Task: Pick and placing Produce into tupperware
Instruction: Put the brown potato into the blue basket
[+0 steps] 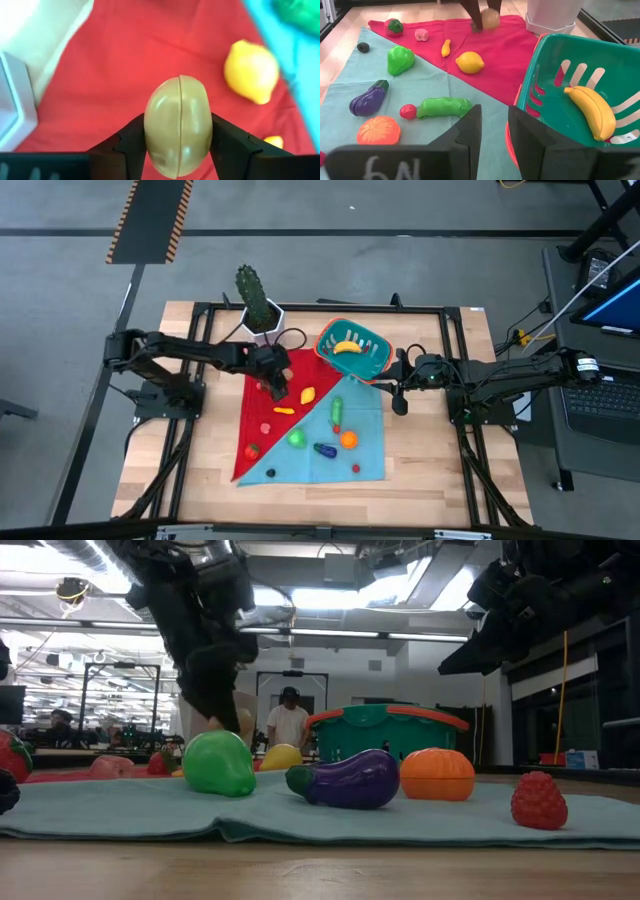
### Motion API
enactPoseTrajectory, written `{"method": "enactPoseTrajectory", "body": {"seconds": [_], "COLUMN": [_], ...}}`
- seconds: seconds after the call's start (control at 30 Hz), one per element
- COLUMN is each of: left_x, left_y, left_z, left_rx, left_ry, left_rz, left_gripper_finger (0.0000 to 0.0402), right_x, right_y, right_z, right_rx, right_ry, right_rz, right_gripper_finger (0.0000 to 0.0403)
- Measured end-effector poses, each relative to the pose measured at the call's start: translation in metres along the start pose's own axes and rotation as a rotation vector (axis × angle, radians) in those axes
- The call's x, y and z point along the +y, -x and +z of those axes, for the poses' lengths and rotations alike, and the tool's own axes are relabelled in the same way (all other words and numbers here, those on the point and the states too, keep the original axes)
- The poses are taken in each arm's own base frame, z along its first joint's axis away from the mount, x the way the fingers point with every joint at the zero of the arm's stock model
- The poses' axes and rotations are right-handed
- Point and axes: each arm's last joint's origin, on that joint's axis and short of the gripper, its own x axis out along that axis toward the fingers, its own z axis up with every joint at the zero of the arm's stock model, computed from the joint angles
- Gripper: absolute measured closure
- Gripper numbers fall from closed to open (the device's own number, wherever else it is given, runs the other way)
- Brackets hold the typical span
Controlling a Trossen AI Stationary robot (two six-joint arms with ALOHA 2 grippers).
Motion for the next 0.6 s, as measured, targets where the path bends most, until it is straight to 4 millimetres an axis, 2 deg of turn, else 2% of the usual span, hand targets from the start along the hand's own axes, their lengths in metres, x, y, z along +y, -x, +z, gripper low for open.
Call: {"method": "enactPoseTrajectory", "body": {"seconds": [0.27,0.6], "left_x": [-0.002,-0.004], "left_y": [0.031,0.056], "left_z": [-0.009,-0.045], "left_rx": [-0.131,-0.448], "left_ry": [-0.031,-0.039], "left_rz": [-0.002,-0.147], "left_gripper_finger": [0.0241,0.0238], "right_x": [0.000,0.000], "right_y": [0.000,-0.004], "right_z": [0.000,-0.002], "right_rx": [0.000,0.016], "right_ry": [-0.006,-0.072], "right_rz": [0.001,-0.001], "right_gripper_finger": [0.0305,0.0305]}}
